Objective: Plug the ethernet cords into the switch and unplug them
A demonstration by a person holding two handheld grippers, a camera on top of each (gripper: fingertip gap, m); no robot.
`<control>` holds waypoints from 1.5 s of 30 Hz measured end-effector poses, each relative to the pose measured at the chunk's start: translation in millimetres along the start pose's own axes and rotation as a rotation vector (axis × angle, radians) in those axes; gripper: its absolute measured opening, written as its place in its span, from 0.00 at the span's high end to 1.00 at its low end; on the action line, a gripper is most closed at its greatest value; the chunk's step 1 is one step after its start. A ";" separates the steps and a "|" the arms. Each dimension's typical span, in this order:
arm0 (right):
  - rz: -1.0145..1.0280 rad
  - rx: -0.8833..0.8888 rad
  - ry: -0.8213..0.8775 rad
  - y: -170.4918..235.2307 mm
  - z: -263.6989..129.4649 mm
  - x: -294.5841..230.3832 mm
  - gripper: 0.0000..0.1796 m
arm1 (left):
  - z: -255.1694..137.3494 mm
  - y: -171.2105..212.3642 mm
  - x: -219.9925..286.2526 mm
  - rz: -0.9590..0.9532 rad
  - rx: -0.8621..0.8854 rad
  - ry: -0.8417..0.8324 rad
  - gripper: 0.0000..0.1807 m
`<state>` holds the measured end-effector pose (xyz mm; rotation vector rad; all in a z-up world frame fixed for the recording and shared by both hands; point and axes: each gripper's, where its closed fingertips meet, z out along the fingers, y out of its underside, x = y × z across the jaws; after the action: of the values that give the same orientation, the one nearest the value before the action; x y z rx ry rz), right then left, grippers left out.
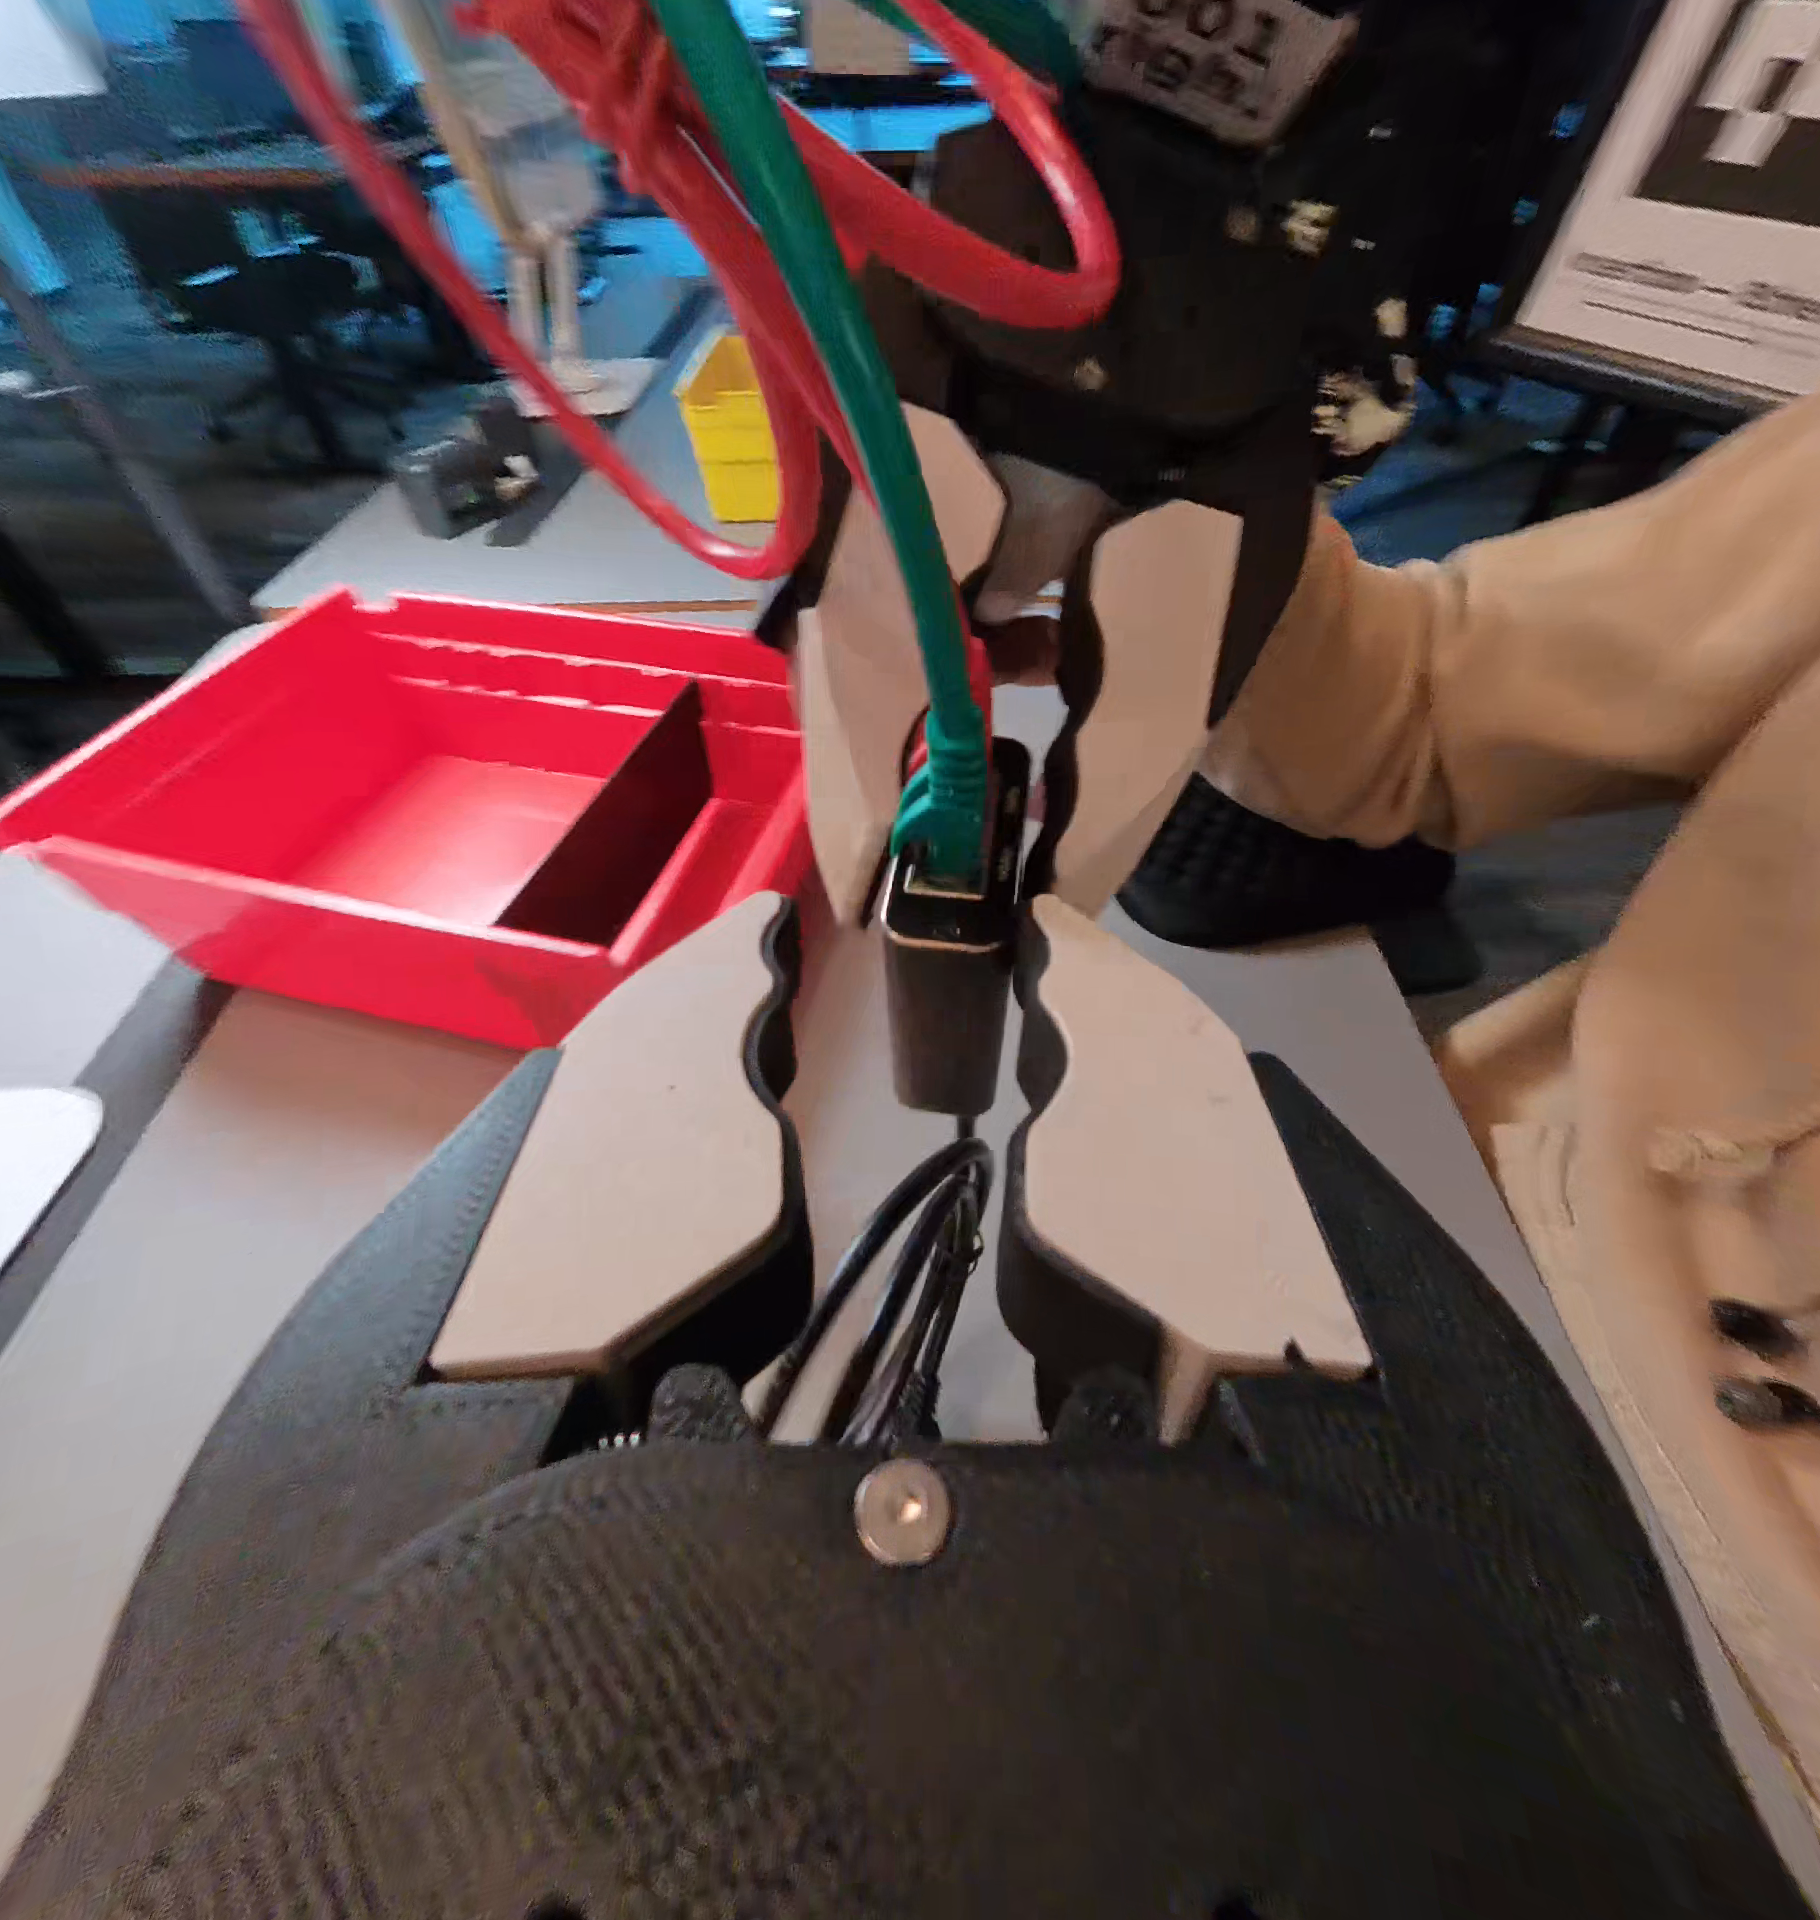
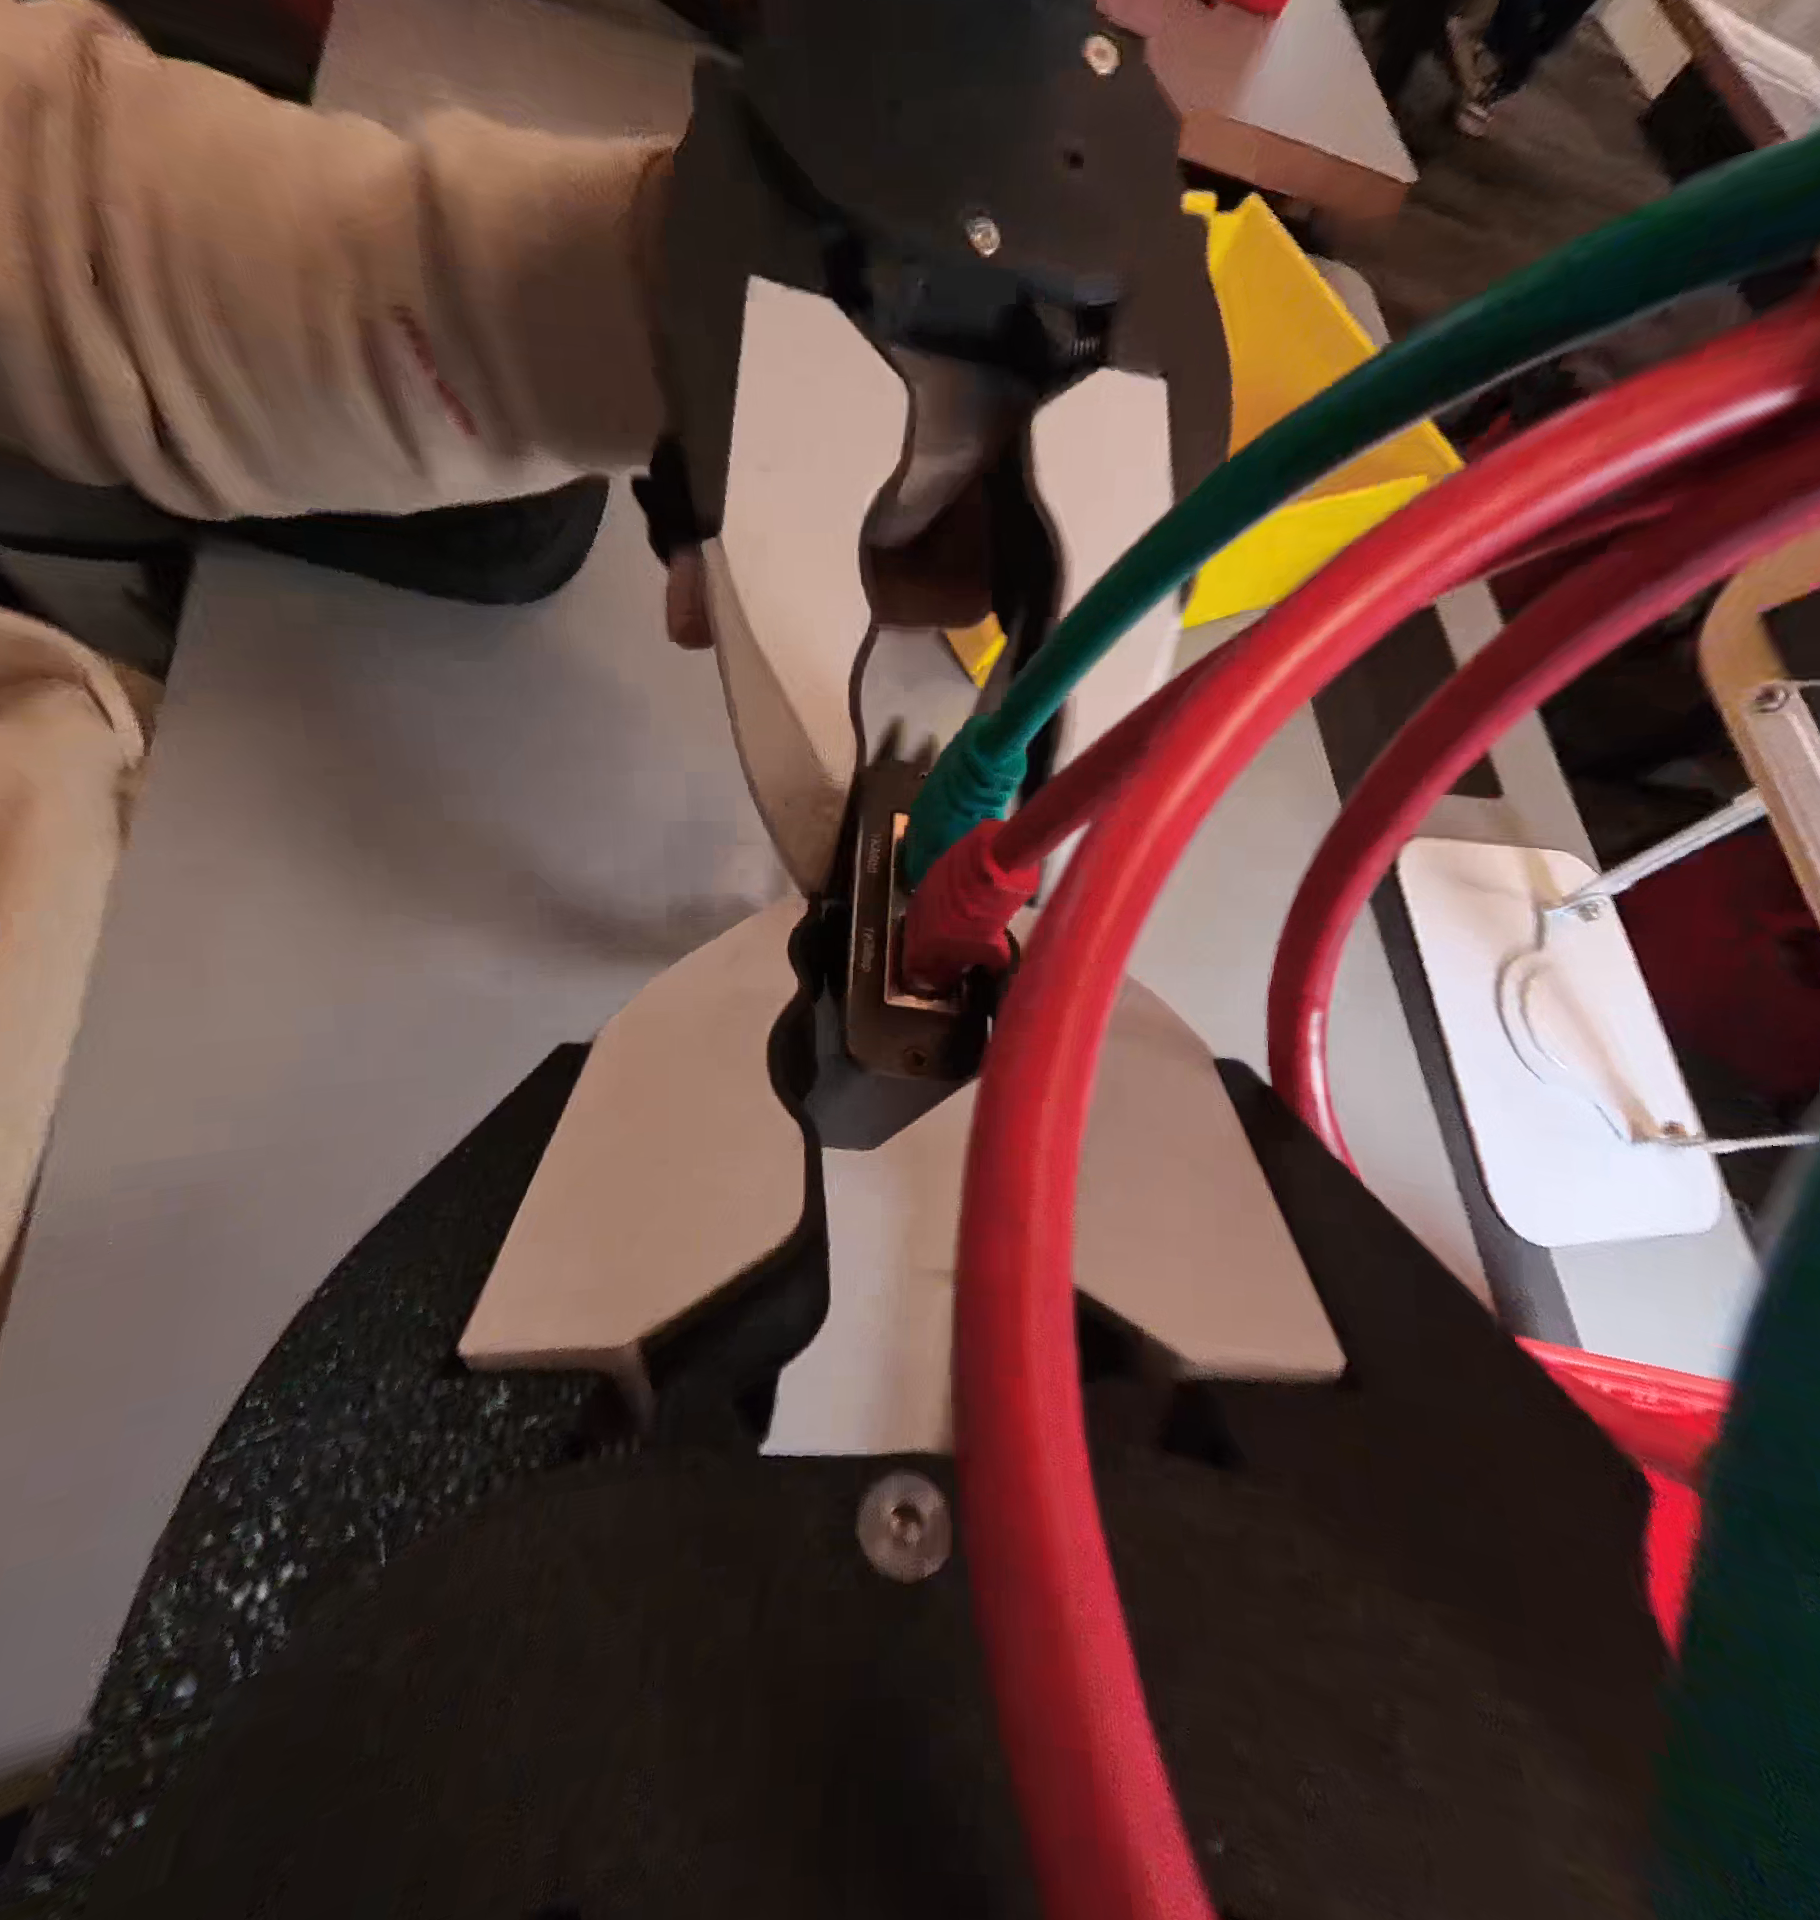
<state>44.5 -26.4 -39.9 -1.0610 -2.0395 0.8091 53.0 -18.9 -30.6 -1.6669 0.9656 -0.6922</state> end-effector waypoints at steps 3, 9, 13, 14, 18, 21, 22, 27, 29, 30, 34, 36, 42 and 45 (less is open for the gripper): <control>-0.020 0.033 0.062 -6.8 -4.8 6.7 0.83 | -2.1 -5.1 4.7 0.026 0.022 0.017 0.86; 0.145 0.279 0.195 -31.9 -23.3 41.2 0.81 | -21.7 -29.3 -16.2 -0.163 0.216 -0.022 0.87; 0.261 0.316 0.159 -25.2 -15.7 49.5 0.76 | -37.9 -39.0 -35.0 -0.364 0.415 0.025 0.87; 0.272 0.310 0.146 -22.6 -10.7 49.5 0.74 | -43.3 -41.6 -41.1 -0.422 0.478 0.036 0.87; 0.227 0.328 0.170 -25.3 9.3 46.7 0.71 | -67.3 -44.7 -68.9 -0.655 0.737 0.055 0.87; 0.296 0.386 0.214 -31.5 26.4 47.8 0.69 | -73.6 -38.0 -84.3 -0.760 0.844 0.008 0.87; 0.344 0.419 0.232 -32.8 28.9 51.1 0.68 | -73.6 -36.6 -86.7 -0.784 0.873 -0.008 0.87; 0.616 0.598 0.173 -31.1 10.2 71.7 0.79 | -66.2 -40.4 -79.0 -0.739 0.888 -0.028 0.87; 0.648 0.593 0.040 -33.5 8.8 62.0 0.83 | -59.7 -44.8 -71.3 -0.688 0.875 -0.025 0.87; 0.667 0.601 -0.006 -35.1 6.9 58.8 0.84 | -57.5 -47.1 -68.1 -0.671 0.874 -0.024 0.87; 0.637 0.563 -0.106 -36.4 -4.9 52.4 0.86 | -55.8 -57.5 -55.7 -0.639 0.753 0.033 0.87; 0.533 0.431 -0.094 -27.6 -14.0 47.2 0.86 | -64.0 -64.4 -43.9 -0.540 0.621 0.053 0.80; 0.593 0.439 -0.259 -27.8 -51.8 35.0 0.87 | -70.5 -57.7 -17.5 0.163 0.170 -0.333 0.78; 0.705 0.515 -0.400 -26.6 -45.4 37.1 0.87 | -54.6 -59.0 -0.6 0.580 0.076 -0.479 0.78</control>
<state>53.4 2.3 17.1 -1.3877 -1.5717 1.9144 23.2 -37.3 41.8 -1.3005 0.9837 0.0599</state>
